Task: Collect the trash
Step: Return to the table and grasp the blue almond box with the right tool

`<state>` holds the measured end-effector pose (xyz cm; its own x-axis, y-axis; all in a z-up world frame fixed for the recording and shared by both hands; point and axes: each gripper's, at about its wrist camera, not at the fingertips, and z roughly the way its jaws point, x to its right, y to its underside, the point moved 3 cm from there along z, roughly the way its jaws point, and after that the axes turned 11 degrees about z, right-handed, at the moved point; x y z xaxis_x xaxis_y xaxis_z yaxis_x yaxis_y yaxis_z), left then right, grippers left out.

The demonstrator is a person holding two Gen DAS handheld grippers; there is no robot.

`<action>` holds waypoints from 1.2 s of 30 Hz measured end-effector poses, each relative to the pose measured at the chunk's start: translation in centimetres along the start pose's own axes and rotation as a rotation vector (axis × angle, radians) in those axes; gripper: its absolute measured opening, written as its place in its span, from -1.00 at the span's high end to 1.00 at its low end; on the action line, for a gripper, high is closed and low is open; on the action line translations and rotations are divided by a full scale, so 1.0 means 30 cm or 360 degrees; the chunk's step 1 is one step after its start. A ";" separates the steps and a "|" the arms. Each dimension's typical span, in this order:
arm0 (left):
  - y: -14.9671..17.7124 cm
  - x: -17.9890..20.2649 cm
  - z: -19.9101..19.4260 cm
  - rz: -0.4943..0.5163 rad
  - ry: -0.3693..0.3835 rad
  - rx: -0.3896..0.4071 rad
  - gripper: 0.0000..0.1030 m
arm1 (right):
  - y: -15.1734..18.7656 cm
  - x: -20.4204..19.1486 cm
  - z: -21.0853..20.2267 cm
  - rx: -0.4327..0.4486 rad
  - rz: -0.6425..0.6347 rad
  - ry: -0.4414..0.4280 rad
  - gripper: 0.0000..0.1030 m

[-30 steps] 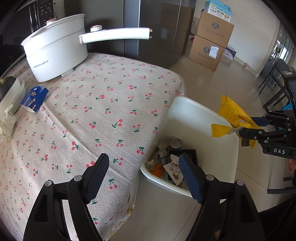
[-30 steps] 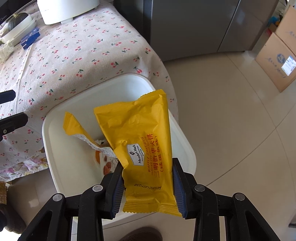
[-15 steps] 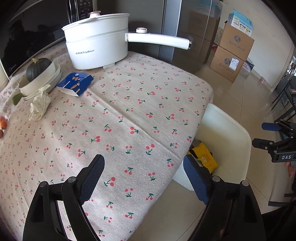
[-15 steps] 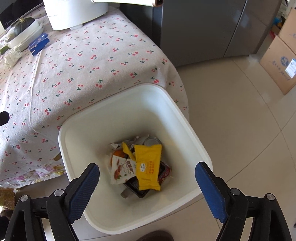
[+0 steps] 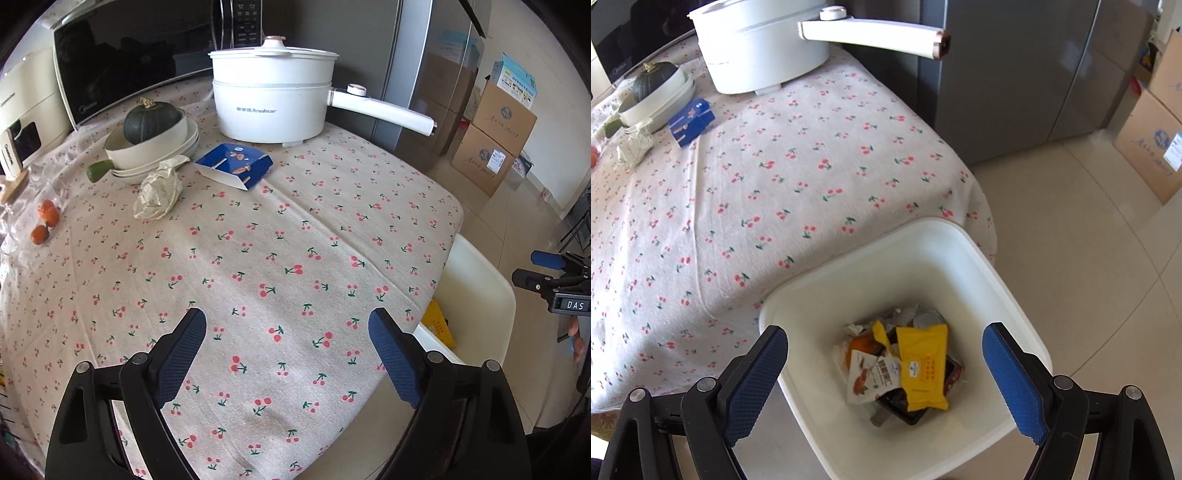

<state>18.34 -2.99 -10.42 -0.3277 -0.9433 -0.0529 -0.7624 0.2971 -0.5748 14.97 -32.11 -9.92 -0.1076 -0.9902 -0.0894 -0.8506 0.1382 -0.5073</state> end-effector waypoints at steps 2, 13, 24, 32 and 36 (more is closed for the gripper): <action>0.011 -0.039 -0.018 -0.0028 -0.0026 0.0010 -0.80 | -0.015 -0.047 -0.002 0.0026 -0.0014 -0.0017 -0.74; 0.074 -0.249 -0.094 -0.0204 -0.0144 0.0065 -1.00 | -0.051 -0.332 0.027 0.0121 -0.0184 -0.0062 -0.99; 0.140 -0.404 -0.072 -0.0343 -0.0234 -0.0004 -1.00 | -0.108 -0.500 0.090 0.0124 -0.0170 -0.0097 -0.99; 0.145 -0.506 -0.018 -0.0294 -0.0327 -0.0042 -1.00 | -0.210 -0.676 0.235 0.0079 -0.0311 -0.0164 -0.99; 0.133 -0.563 0.014 -0.0357 -0.0334 -0.0035 -1.00 | -0.282 -0.738 0.323 0.0095 -0.0407 -0.0170 -0.99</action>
<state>21.06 14.06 -12.17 -0.0293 -0.9950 -0.0957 -0.8154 0.0792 -0.5735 29.54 -11.14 -11.95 0.1642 -0.9856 -0.0405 -0.8111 -0.1115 -0.5742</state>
